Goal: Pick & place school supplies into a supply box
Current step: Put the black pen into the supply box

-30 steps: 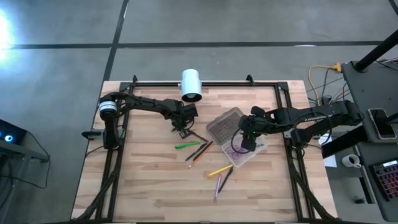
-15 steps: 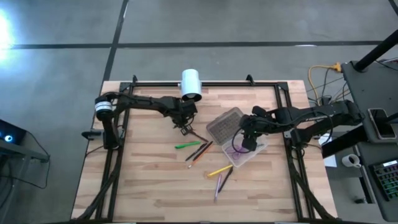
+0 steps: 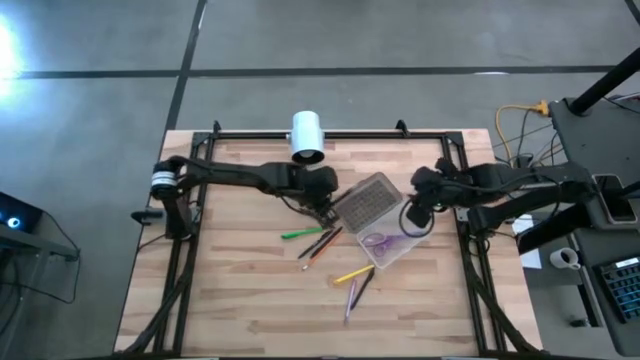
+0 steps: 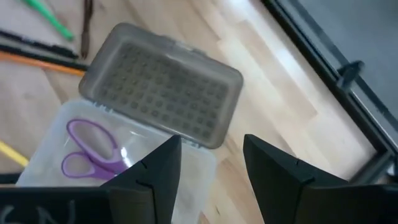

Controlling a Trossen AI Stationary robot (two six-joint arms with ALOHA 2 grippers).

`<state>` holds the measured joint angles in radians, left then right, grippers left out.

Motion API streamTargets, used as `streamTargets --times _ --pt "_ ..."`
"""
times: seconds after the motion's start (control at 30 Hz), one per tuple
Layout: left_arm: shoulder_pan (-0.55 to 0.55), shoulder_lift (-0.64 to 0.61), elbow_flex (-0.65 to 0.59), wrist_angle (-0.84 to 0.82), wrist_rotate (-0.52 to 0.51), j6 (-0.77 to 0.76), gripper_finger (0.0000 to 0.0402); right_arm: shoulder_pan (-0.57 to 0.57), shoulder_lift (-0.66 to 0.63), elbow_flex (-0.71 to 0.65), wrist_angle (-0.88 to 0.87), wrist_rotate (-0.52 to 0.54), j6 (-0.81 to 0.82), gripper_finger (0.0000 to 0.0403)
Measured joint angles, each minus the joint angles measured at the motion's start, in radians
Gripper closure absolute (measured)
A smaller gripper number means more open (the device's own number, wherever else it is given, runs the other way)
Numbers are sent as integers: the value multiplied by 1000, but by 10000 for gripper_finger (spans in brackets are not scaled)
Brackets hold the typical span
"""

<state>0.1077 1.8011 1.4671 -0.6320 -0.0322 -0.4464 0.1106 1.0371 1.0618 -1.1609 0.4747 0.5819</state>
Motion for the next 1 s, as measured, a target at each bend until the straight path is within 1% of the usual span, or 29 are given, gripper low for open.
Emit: streamTargets --times 0.13,0.23,0.37,0.6,0.63,0.7,0.77,0.87,0.97,1.0 --pt "-18 78 152 24 9 -21 392 -2 -58 -3 -14 41 59 238" --pt "-29 178 294 20 40 -28 392 -4 -104 -3 -11 76 102 238" --pt "-45 345 505 -6 84 -36 392 -4 -153 -3 -12 82 132 238" --pt "-62 644 891 -218 87 -31 392 -4 -195 -4 -11 82 121 238" --pt "-63 659 884 -198 104 -33 392 -4 -199 -4 -11 82 119 238" --pt "-60 646 791 -118 190 -95 392 -4 -203 -3 -10 84 118 239" --pt "-57 643 723 -55 237 -151 392 -4 -206 -4 -10 86 117 238" --pt "-56 629 664 -56 241 -166 387 -6 -208 -4 -11 94 113 238" --pt "-55 620 646 -47 238 -166 360 -9 -206 -6 -11 104 91 239" --pt "-57 620 646 -46 224 -166 348 -9 -206 -6 -11 106 87 239"
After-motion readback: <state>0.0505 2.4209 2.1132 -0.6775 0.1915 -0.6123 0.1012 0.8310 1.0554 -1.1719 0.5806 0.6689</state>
